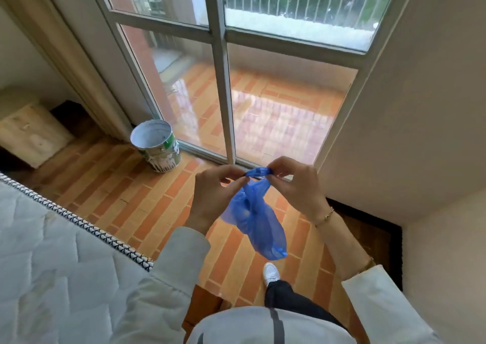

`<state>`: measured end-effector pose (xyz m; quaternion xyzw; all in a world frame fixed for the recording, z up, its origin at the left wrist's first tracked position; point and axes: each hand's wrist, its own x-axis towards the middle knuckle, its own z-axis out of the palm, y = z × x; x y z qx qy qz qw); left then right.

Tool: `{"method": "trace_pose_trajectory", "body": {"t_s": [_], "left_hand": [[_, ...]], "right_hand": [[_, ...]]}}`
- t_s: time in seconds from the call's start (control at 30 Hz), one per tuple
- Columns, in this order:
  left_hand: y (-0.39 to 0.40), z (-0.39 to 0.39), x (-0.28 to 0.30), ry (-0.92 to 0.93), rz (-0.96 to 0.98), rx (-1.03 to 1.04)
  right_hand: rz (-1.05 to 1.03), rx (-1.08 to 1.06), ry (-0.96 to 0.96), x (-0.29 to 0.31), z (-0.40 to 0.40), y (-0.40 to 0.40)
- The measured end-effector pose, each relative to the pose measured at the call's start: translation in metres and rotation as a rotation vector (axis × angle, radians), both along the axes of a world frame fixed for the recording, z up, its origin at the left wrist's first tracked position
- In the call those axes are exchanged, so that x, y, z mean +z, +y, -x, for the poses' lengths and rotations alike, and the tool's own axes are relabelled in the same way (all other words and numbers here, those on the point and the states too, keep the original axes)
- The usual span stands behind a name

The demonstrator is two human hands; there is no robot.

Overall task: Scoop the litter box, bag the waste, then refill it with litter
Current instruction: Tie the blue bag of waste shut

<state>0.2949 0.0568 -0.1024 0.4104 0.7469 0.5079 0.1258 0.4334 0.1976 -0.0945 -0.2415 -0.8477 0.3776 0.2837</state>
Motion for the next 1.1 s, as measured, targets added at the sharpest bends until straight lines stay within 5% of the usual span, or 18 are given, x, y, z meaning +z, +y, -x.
{"method": "trace_pose_trajectory", "body": {"t_s": [0.43,1.1], "left_hand": [[0.099,0.176,-0.006,-0.077,0.011,0.458],[0.151,0.580,-0.030,0.014,0.099,0.677]], "right_hand": [[-0.078,0.411,-0.034,-0.014,0.255,0.144],[-0.084,0.568,-0.119,-0.042,0.691,0.200]]}}
